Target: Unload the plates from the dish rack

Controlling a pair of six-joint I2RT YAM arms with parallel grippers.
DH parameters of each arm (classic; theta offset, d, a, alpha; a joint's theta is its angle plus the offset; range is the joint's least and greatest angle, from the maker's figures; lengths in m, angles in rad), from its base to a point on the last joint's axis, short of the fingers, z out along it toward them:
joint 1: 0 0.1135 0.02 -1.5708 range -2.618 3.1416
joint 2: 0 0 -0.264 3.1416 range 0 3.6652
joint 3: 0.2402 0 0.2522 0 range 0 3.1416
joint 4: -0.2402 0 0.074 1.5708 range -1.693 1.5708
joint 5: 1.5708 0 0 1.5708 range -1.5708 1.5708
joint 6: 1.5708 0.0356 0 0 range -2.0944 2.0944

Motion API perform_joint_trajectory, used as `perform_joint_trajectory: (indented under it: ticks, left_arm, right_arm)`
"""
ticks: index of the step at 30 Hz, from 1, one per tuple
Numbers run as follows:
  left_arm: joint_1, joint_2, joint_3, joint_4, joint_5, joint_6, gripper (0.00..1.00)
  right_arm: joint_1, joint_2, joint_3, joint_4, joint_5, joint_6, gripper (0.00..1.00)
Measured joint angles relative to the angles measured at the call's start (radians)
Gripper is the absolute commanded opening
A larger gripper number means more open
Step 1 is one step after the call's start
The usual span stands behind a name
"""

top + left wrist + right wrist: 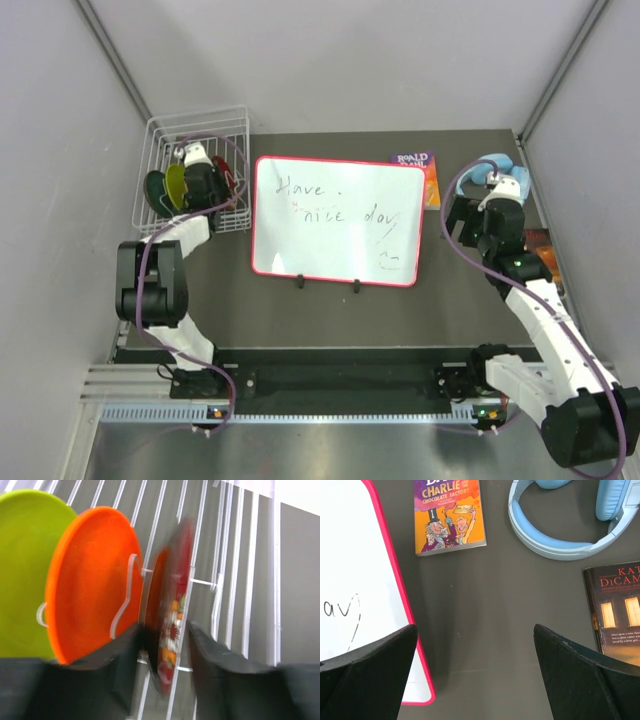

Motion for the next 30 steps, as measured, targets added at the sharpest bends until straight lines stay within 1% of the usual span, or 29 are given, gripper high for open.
perform_joint_trajectory:
  ticks: [2, 3, 5, 7, 11, 15, 20, 25, 30]
  left_arm:
    - [0.001, 0.009, 0.0, 0.008, -0.012, 0.003, 0.27]
    - [0.002, 0.011, 0.0, 0.012, -0.02, 0.005, 0.19]
    - [0.003, 0.012, 0.0, 0.014, -0.032, 0.018, 0.07]
    - [0.008, 0.014, -0.001, 0.011, -0.055, 0.033, 0.0]
    - [0.006, 0.014, -0.009, 0.032, -0.08, 0.051, 0.0]
    - [-0.029, 0.013, -0.017, 0.042, -0.131, 0.09, 0.0]
    - [-0.128, 0.013, -0.018, 0.066, -0.304, 0.209, 0.0]
    - [-0.212, 0.013, -0.018, 0.128, -0.476, 0.326, 0.0]
    - [-0.239, -0.008, -0.018, 0.164, -0.554, 0.381, 0.0]
  right_arm:
    - [0.0, 0.008, 0.0, 0.001, 0.0, -0.001, 0.98]
    - [0.0, 0.009, 0.0, 0.001, 0.0, -0.002, 0.98]
    - [0.0, 0.009, 0.0, 0.002, 0.001, -0.005, 0.98]
    - [0.0, 0.009, 0.0, 0.002, 0.001, -0.005, 0.98]
    - [0.0, 0.009, 0.0, 0.002, 0.001, -0.004, 0.99]
    - [0.0, 0.009, 0.0, 0.002, 0.001, -0.003, 0.99]
    - [0.0, 0.009, 0.0, 0.001, 0.003, -0.003, 1.0]
    - [0.0, 0.006, 0.0, -0.004, 0.01, -0.004, 1.0]
    - [0.0, -0.013, 0.0, -0.017, 0.018, -0.005, 1.0]
